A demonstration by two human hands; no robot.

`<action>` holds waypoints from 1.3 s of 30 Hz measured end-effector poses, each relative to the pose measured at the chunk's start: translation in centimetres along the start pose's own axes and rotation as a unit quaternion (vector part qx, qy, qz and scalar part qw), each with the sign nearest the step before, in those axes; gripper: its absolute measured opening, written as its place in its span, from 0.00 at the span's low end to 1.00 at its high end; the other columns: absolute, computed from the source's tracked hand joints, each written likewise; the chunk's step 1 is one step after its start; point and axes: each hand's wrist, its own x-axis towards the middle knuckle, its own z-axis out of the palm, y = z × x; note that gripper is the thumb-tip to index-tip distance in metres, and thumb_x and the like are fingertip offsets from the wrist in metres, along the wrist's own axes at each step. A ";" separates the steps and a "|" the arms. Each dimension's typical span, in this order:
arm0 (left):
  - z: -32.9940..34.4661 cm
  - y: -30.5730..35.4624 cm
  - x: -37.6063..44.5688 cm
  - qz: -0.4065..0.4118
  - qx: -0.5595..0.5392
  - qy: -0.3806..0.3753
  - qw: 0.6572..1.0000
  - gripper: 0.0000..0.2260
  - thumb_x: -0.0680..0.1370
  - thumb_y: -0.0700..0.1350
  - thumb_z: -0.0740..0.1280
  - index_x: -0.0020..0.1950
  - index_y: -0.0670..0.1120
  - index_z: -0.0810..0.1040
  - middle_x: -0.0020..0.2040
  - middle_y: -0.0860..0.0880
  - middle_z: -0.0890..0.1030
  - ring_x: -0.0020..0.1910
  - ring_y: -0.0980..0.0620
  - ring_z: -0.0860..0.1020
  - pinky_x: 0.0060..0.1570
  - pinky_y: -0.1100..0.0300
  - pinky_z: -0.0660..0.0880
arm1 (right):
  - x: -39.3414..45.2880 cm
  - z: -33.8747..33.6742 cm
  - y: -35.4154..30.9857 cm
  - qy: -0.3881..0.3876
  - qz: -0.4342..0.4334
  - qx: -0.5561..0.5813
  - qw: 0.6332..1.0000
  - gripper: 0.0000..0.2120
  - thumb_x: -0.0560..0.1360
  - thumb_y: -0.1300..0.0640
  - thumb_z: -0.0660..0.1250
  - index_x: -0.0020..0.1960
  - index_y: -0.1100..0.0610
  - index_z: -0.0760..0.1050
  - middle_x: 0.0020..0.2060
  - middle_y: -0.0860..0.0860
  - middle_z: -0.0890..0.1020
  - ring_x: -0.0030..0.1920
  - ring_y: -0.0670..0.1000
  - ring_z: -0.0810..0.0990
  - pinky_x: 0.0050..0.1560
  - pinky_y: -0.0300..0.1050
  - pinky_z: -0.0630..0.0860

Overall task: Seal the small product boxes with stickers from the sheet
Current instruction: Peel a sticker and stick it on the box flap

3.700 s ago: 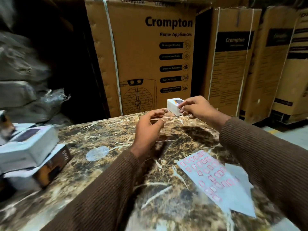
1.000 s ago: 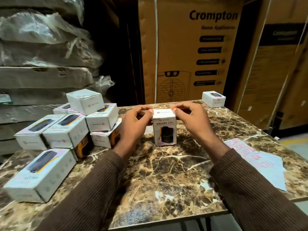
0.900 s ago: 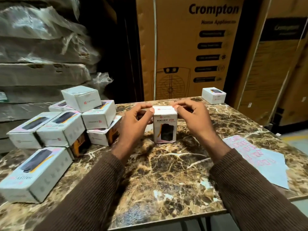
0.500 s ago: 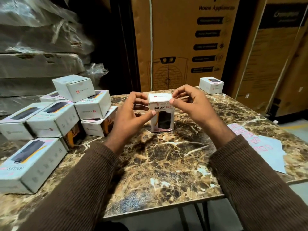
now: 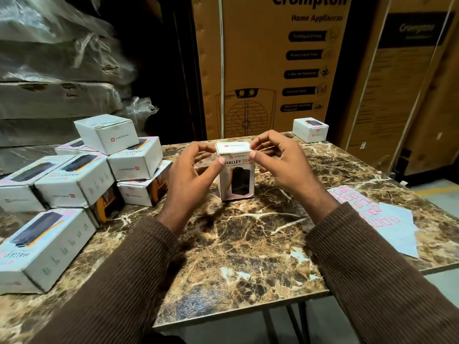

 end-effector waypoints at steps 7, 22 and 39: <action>-0.1 0.4 -0.1 0.011 -0.018 -0.004 1.000 0.12 0.75 0.51 0.80 0.54 0.51 0.80 0.56 0.54 0.84 0.59 0.53 0.83 0.56 0.45 0.84 | 0.3 0.5 0.7 0.029 -0.013 -0.022 0.999 0.07 0.80 0.63 0.70 0.53 0.53 0.82 0.52 0.47 0.84 0.55 0.48 0.83 0.51 0.52 0.86; -0.4 0.3 0.1 0.011 -0.088 -0.004 0.996 0.06 0.86 0.46 0.65 0.55 0.47 0.81 0.52 0.48 0.85 0.52 0.51 0.82 0.51 0.59 0.77 | -0.2 0.3 -0.8 -0.005 0.017 0.097 0.995 0.07 0.83 0.55 0.69 0.58 0.53 0.84 0.55 0.49 0.85 0.58 0.52 0.83 0.57 0.56 0.84; -0.5 -0.9 0.8 0.072 0.009 -0.010 0.997 0.09 0.79 0.42 0.76 0.59 0.49 0.85 0.58 0.52 0.80 0.58 0.55 0.81 0.56 0.55 0.83 | -0.1 0.6 0.3 0.018 -0.131 -0.155 0.979 0.11 0.79 0.61 0.71 0.58 0.47 0.84 0.57 0.40 0.84 0.61 0.48 0.77 0.62 0.60 0.75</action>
